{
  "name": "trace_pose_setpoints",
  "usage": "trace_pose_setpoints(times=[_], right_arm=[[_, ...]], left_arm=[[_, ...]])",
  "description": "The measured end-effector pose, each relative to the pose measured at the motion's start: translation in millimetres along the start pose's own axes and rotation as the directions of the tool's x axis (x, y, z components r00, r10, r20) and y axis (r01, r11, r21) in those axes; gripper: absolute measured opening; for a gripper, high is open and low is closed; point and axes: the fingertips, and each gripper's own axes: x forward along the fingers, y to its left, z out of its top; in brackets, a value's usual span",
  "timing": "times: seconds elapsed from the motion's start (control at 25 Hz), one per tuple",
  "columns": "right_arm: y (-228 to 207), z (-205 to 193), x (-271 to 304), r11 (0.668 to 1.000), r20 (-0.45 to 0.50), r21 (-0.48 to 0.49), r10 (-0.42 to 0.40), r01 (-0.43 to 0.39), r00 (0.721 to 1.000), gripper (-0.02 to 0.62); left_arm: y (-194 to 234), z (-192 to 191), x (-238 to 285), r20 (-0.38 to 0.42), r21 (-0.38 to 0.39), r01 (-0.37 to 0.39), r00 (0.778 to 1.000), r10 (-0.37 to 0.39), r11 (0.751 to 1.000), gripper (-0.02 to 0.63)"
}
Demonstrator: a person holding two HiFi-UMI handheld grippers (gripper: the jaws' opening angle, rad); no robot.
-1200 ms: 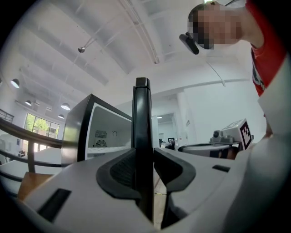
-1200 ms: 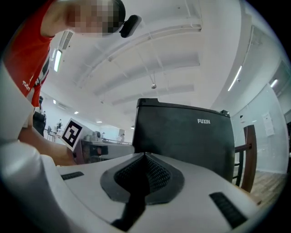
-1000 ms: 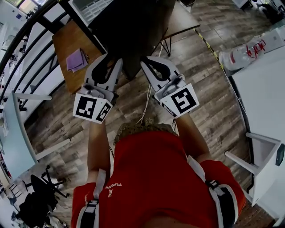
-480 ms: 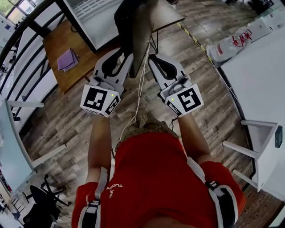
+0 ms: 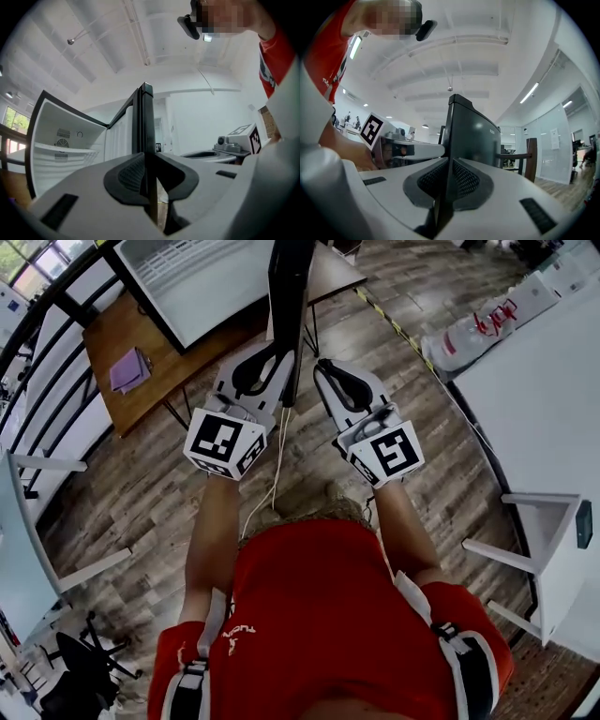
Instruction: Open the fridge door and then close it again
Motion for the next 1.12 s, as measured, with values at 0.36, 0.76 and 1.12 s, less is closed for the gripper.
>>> trace_pose_setpoints(times=[0.36, 0.76, 1.12], right_arm=[[-55, -16, -46, 0.993, -0.015, -0.032, 0.111, -0.112, 0.994, 0.108], [-112, -40, -73, 0.985, -0.050, -0.041, 0.167, -0.169, 0.985, 0.190], [-139, -60, -66, 0.981, -0.089, -0.026, 0.192, -0.195, 0.977, 0.218]], left_arm=[[-68, -4, 59, 0.016, 0.012, -0.051, 0.999, 0.051, 0.999, 0.057], [-110, -12, 119, 0.021, 0.020, -0.127, 0.992, 0.127, 0.992, 0.049], [-125, -12, 152, 0.017, 0.019, -0.183, 0.983, 0.183, 0.983, 0.044]])
